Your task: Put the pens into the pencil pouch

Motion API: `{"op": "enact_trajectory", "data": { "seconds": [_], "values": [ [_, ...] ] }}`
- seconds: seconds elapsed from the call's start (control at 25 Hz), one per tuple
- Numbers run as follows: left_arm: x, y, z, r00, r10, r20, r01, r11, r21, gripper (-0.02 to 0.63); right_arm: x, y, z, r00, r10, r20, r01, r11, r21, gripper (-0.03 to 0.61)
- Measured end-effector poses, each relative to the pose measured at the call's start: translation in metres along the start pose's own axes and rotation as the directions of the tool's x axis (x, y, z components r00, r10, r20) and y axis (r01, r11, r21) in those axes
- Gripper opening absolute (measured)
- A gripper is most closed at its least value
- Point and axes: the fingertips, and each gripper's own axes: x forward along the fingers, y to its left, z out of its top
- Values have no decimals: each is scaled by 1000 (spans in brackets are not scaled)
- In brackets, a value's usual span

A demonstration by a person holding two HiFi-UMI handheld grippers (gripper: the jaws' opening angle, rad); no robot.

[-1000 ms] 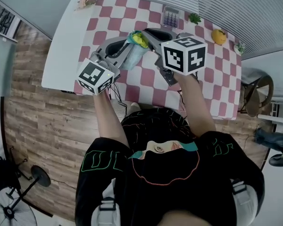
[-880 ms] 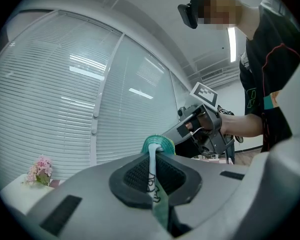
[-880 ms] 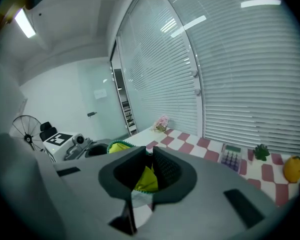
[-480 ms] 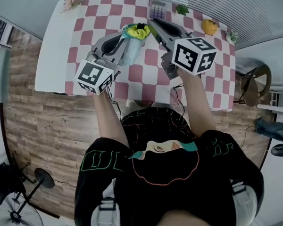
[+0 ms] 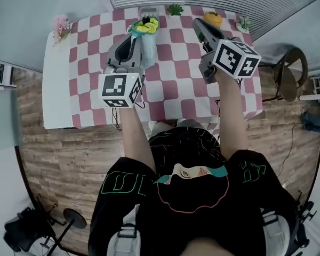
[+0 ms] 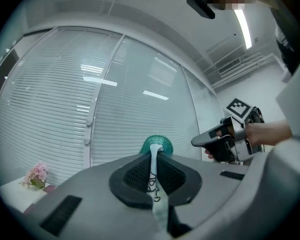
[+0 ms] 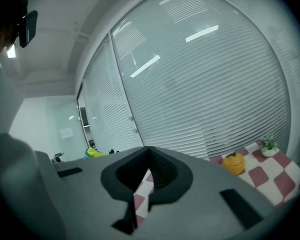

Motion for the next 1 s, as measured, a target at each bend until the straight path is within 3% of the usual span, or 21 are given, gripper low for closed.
{"op": "enact_trajectory", "data": {
  "seconds": [0.2, 0.4, 0.72, 1.0],
  "values": [
    [41, -31, 9, 999, 49, -12, -49, 998, -44, 5, -46, -62, 18, 990, -132, 53, 132, 991, 6, 3],
    [71, -62, 21, 997, 73, -11, -74, 995, -66, 5, -88, -99, 31, 973, -215, 87, 222, 972, -75, 3],
    [112, -98, 41, 987, 163, 1, -163, 983, -85, 3, -133, -134, 71, 953, -253, 167, 290, 920, -264, 3],
    [130, -117, 42, 979, 205, 6, -204, 977, -58, 3, -141, -155, 81, 957, -228, 178, 272, 918, -288, 3]
  ]
}}
